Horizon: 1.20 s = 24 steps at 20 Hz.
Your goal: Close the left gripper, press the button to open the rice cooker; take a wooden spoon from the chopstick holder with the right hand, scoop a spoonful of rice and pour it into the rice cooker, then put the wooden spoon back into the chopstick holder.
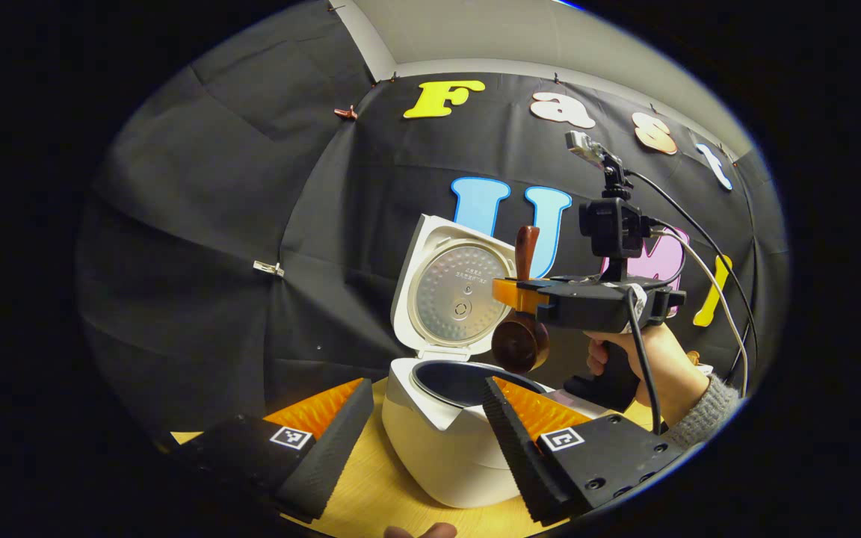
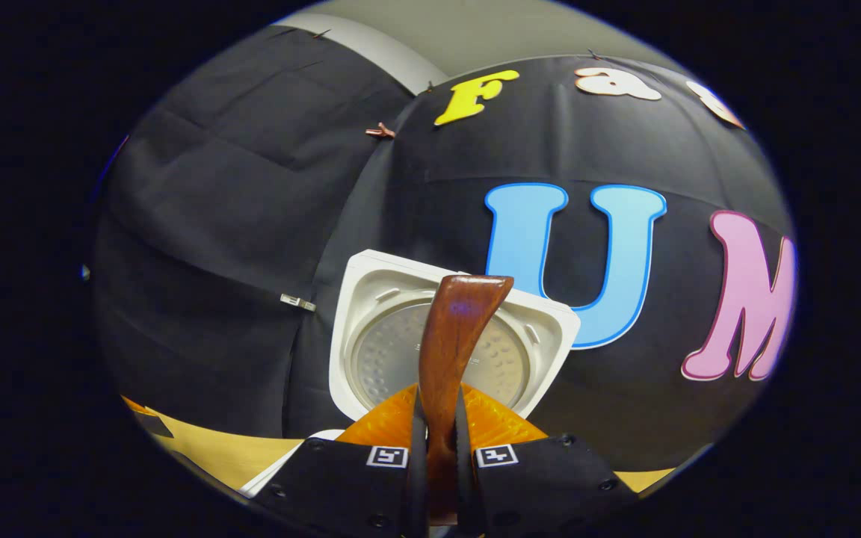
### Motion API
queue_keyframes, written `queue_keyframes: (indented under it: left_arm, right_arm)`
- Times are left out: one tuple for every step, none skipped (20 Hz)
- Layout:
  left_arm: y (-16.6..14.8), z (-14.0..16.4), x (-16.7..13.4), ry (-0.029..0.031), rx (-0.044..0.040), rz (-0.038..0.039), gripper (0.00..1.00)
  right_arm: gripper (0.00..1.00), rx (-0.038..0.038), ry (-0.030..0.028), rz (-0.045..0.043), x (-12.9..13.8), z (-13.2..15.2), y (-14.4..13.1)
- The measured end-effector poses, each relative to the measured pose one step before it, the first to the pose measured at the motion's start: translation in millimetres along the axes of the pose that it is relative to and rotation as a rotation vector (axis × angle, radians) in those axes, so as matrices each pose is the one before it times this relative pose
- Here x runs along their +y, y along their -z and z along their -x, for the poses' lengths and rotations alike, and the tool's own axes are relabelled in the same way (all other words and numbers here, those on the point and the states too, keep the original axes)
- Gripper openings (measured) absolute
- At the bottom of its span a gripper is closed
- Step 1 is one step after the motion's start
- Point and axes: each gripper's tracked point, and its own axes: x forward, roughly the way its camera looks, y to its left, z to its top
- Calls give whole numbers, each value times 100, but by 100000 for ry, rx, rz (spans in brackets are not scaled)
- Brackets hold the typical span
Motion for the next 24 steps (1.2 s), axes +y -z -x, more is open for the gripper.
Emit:
queue_keyframes:
  left_arm:
    - [-138, 7, 69, -189, -269, 75, 95]
    - [17, 15, 43, -107, -208, 66, 95]
    - [-71, 55, -32, -20, -52, -44, 95]
    - [67, 56, 70, -87, -113, -112, 95]
    - [-141, -28, 61, -65, -64, -97, 95]
    - [-109, -75, 1, 17, -91, -55, 95]
    - [101, -43, -29, 46, -45, 105, 95]
    - [190, -14, 11, 97, 180, 190, 95]
    - [4, 10, -1, 113, 179, 155, 95]
    - [74, -48, -18, 54, 190, 21, 95]
    - [-93, -1, -62, -20, 67, -166, 95]
    - [-155, 32, -49, -7, -278, -244, 95]
    - [-80, 72, -24, 81, -407, -131, 95]
    - [-152, 139, -130, 309, -360, 44, 95]
    - [5, 36, -171, 499, -160, 38, 95]
    - [12, -7, -84, 238, 106, 61, 95]
    - [66, 5, -91, 228, 152, 85, 95]
    - [-96, 28, -245, 388, -3, 69, 95]
    - [5, 60, -228, 438, -58, -10, 95]
    - [-104, 47, -231, 324, -207, -137, 95]
    - [-178, 10, -311, 429, -280, -272, 95]
    - [-119, 63, -298, 492, -171, -405, 95]
    - [26, 25, -331, 453, -58, -462, 95]
    - [-61, 34, -301, 362, 44, -485, 95]
  right_arm:
    - [18, 70, 149, 474, 25, -86, -51]
    - [18, 507, 511, -533, -137, 40, 91]
    - [18, 1111, 922, -1614, -292, -58, 311]
    - [18, 1407, 764, -2609, -366, 68, 340]
    - [18, 747, 1171, -3389, -520, 106, 147]
    - [18, -473, 1020, -3094, -385, 54, -143]
    - [18, -1382, 1295, -2934, -593, 204, -332]
    - [18, -1228, 995, -3965, -520, 265, -283]
    - [19, -1021, 672, -5505, -586, 273, -458]
    - [18, -747, 266, -6645, -426, 286, -469]
    - [18, -350, 592, -6245, -499, 359, -538]
    - [19, -1334, 1409, -3301, -804, 524, -735]
    - [19, -1917, 1869, -1364, -1150, 464, -923]
    - [19, -2005, 1517, -748, -1195, 910, -1018]
    - [18, -1885, 1142, -985, -1161, 1029, -1104]
    - [18, -1431, 975, -1012, -1135, 1140, -1023]
    - [18, -1441, 1219, -816, -1259, 1346, -1133]
    - [18, -1380, 1477, -416, -1291, 1321, -1140]
    - [18, -1358, 1441, 213, -1429, 1401, -1006]
    - [18, -851, 1386, 776, -1439, 1540, -963]
    - [18, -996, 1902, 1250, -1588, 1415, -800]
    - [18, -587, 1907, 1922, -1669, 1407, -756]
    - [18, -702, 2250, 1904, -1802, 1179, -807]
    - [18, -403, 2097, 1518, -1900, 1390, -700]
